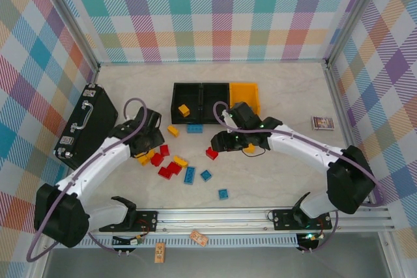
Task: Sort the legos into containers by color
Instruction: Pick up the lego from the middle-left of the table.
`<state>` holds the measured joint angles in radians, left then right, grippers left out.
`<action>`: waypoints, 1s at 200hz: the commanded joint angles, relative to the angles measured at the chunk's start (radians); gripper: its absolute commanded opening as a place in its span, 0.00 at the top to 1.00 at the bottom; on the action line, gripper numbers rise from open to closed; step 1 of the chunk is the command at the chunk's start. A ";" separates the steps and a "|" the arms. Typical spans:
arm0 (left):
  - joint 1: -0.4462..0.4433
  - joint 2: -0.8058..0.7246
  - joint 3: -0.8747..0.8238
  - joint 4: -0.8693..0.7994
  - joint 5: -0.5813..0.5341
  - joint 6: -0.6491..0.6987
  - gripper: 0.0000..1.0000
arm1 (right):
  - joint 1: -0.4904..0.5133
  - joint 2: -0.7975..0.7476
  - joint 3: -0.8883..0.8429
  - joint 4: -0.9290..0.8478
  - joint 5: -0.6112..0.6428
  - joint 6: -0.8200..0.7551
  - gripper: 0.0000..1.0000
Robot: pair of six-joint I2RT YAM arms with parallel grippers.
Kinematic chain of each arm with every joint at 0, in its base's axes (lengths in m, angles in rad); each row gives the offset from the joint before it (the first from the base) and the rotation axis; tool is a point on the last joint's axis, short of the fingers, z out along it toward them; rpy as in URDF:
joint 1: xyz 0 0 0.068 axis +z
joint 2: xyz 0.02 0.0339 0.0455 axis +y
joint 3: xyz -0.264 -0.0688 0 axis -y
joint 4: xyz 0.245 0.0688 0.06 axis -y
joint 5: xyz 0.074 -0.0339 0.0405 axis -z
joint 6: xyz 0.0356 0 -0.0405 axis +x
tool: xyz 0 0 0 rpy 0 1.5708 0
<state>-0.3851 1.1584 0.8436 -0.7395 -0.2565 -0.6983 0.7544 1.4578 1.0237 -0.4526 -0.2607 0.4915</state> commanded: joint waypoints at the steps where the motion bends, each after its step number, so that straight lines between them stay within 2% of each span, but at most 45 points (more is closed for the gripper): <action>1: 0.040 -0.054 -0.080 -0.049 -0.037 -0.108 0.39 | 0.018 0.022 0.037 0.019 -0.035 -0.024 0.52; 48: 0.122 -0.121 -0.203 -0.005 -0.043 -0.197 0.35 | 0.043 0.044 0.053 0.031 -0.045 -0.023 0.51; 93: 0.201 -0.045 -0.207 0.088 0.008 -0.147 0.30 | 0.054 0.054 0.053 0.027 -0.040 -0.021 0.51; 124: 0.220 0.020 -0.199 0.137 0.025 -0.129 0.29 | 0.055 0.052 0.050 0.021 -0.024 -0.021 0.51; 153: 0.226 0.067 -0.213 0.172 0.037 -0.128 0.30 | 0.056 0.051 0.044 0.017 -0.011 -0.015 0.51; 200: 0.226 0.086 -0.264 0.193 0.054 -0.154 0.39 | 0.056 0.052 0.036 0.020 -0.005 -0.009 0.52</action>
<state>-0.1738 1.2369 0.6243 -0.5465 -0.2218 -0.8459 0.8017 1.5047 1.0496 -0.4408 -0.2703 0.4858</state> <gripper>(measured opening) 0.625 0.486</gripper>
